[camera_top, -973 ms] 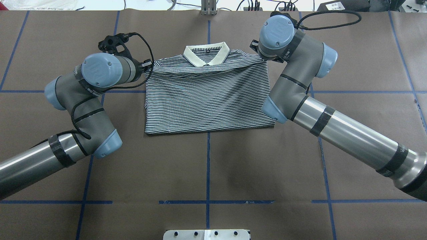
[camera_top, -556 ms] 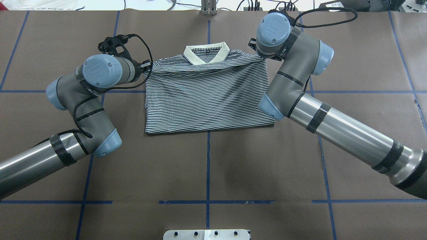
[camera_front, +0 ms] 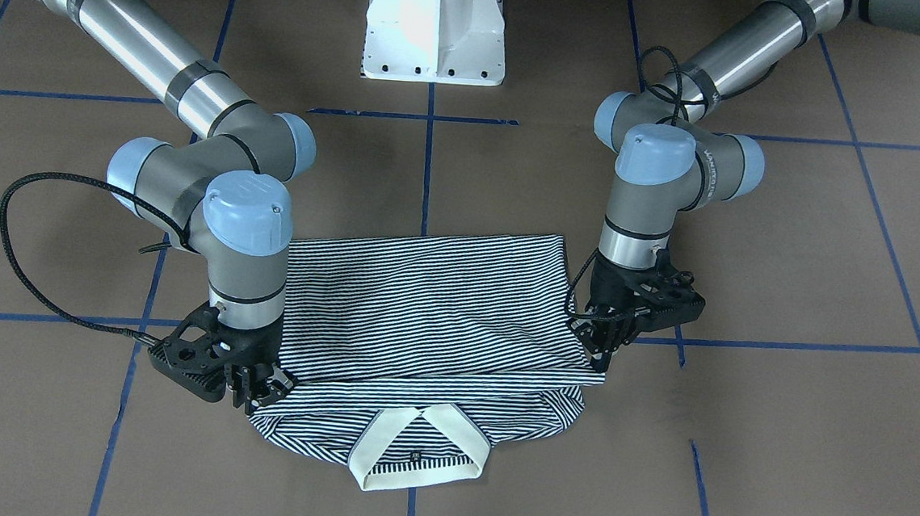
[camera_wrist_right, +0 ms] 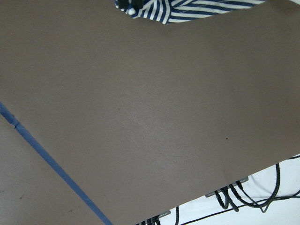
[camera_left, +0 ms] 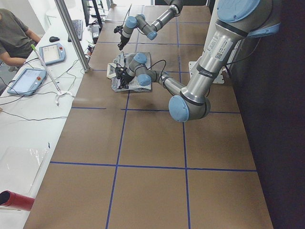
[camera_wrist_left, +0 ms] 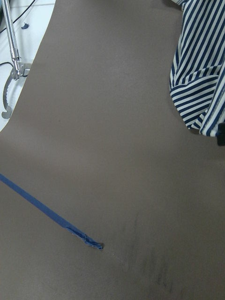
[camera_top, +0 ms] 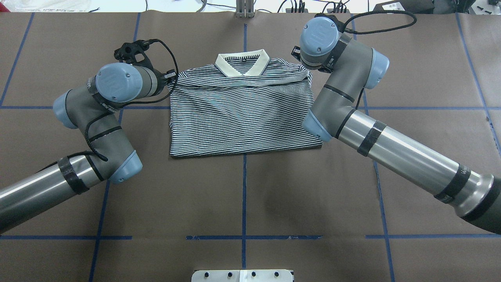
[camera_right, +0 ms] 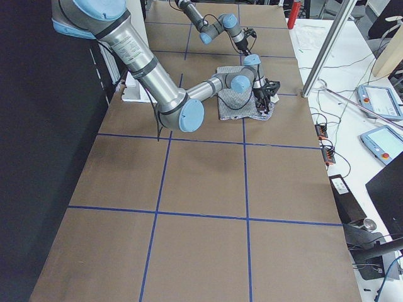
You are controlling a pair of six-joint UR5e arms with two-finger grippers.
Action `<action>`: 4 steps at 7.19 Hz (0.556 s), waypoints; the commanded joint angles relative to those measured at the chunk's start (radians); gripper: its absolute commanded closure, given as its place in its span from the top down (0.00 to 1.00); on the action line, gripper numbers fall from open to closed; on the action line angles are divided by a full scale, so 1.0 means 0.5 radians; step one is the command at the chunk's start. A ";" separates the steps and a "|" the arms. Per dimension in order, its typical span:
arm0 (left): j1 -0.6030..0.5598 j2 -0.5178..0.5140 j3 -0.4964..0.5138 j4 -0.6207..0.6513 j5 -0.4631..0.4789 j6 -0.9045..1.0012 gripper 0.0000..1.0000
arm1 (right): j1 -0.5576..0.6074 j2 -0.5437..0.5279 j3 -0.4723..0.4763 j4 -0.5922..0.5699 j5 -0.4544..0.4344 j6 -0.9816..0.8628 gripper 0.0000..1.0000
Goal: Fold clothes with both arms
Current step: 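Lower the hem near the collar and open both grippers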
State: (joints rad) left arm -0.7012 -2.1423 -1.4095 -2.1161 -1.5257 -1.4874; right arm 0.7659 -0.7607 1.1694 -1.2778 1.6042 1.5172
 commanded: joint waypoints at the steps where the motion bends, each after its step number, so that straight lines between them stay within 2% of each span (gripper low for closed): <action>1: 0.000 0.002 -0.001 -0.053 -0.001 -0.001 0.25 | -0.013 0.003 0.008 0.003 0.007 0.003 0.56; 2: -0.003 0.005 -0.001 -0.121 -0.004 -0.004 0.29 | -0.016 -0.025 0.096 0.000 0.016 0.015 0.56; 3: -0.003 0.014 -0.001 -0.142 -0.004 -0.001 0.31 | -0.013 -0.134 0.279 0.003 0.083 0.027 0.56; 4: -0.018 0.017 -0.034 -0.149 -0.016 -0.004 0.31 | -0.037 -0.345 0.585 0.003 0.172 0.037 0.57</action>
State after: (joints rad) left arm -0.7045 -2.1368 -1.4141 -2.1793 -1.5291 -1.4886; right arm 0.7562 -0.8323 1.3079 -1.2767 1.6440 1.5290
